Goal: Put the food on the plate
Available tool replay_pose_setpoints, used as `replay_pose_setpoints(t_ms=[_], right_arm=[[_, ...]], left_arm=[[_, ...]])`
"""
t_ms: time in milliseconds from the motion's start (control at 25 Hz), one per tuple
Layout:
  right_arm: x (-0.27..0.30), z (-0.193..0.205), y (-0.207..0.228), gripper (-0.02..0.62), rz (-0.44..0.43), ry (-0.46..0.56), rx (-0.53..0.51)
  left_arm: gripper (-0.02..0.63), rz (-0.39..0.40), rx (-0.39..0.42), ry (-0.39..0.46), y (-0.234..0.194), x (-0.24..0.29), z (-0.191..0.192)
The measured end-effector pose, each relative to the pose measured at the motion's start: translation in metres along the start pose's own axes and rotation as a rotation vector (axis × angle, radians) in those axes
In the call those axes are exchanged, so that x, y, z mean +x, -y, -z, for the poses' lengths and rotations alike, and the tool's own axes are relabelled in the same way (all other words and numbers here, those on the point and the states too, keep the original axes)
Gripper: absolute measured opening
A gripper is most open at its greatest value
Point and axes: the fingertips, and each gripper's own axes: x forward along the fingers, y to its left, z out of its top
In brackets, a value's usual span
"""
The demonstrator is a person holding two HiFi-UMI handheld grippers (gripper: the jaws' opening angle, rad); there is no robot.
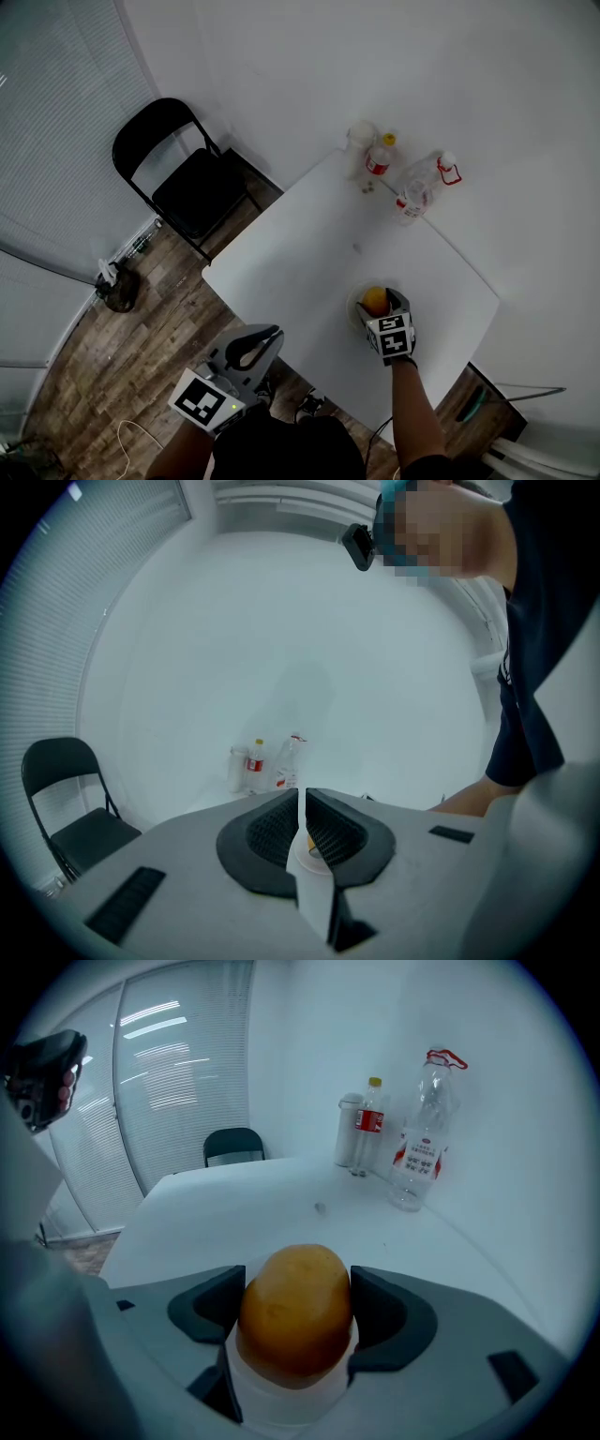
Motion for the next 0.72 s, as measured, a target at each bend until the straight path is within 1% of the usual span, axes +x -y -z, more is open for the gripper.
replay_pose_setpoints(t_ms=[200,320,400,520,600,720], right_arm=[[0.005,-0.001,-0.002,0.364,0.004,-0.009,-0.023],[0.006,-0.003,-0.001,0.364,0.004,0.003,-0.03],[0.003,-0.006,-0.002,0.364,-0.001,0.016,-0.034],[-0.009,-0.018,-0.003,0.364,-0.008,0.066,-0.036],[-0.021,-0.031,-0.003,0.364,-0.005,0.111,-0.042],[-0.046,-0.053,-0.004,0.364,0.019,0.183,-0.044]], left_arm=[[0.043,-0.007,-0.018,-0.019,-0.004,-0.001,0.003],[0.043,0.0,-0.008,-0.023,-0.005,0.0,0.002],[0.042,0.0,-0.013,-0.019,-0.004,-0.001,0.002],[0.043,0.012,-0.02,-0.043,0.001,-0.004,0.004],[0.043,0.032,-0.003,-0.02,0.006,-0.004,-0.001],[0.043,0.049,0.008,0.04,0.012,-0.006,-0.012]])
